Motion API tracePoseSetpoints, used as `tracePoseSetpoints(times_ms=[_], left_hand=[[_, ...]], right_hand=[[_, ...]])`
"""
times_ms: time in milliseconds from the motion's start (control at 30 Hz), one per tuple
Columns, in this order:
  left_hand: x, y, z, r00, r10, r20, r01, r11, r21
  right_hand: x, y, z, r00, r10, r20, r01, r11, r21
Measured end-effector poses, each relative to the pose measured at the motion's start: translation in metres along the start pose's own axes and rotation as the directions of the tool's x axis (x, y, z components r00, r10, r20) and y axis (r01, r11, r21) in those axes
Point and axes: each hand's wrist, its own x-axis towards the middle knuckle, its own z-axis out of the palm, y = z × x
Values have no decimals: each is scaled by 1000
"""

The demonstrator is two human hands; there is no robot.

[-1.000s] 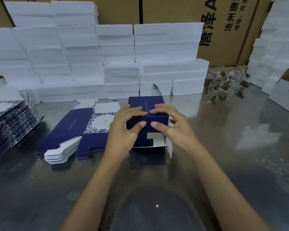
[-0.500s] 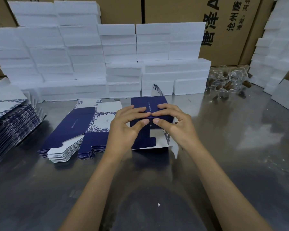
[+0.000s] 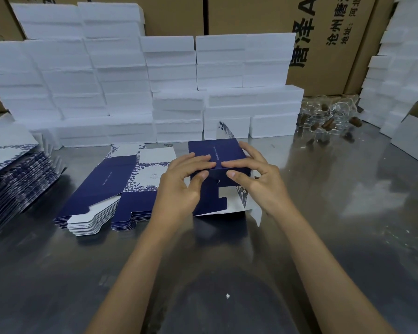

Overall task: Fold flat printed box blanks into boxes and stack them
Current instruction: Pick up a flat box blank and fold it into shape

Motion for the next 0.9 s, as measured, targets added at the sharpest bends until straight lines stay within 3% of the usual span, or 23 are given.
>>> tracePoseSetpoints(times_ms=[100,167,333,433,567,700,800,900], left_hand=[[-4,-1,2,985,170,2,-168,974,152],[-5,-5,4,959,271,78,-282,920,271],[-6,-12,8,939,190,287,-299,864,405],[-5,-16,12,938,238,251,-336,798,500],[-5,-21,20,936,318,154,-350,783,514],[-4,-26,24,925,358,131,-373,780,502],[-6,-27,23,943,321,90,-331,867,372],[-8,-26,25,990,143,4,-141,966,218]], right_hand=[[2,2,-11,993,104,47,-108,991,85],[3,6,-19,974,214,73,-223,960,168],[7,15,-30,915,377,146,-404,863,304],[9,18,-33,910,381,163,-414,863,290],[5,21,-35,895,354,272,-402,903,150],[2,27,-31,877,316,361,-392,906,158],[2,31,-21,913,320,254,-355,928,109],[3,36,-8,954,280,110,-284,959,16]])
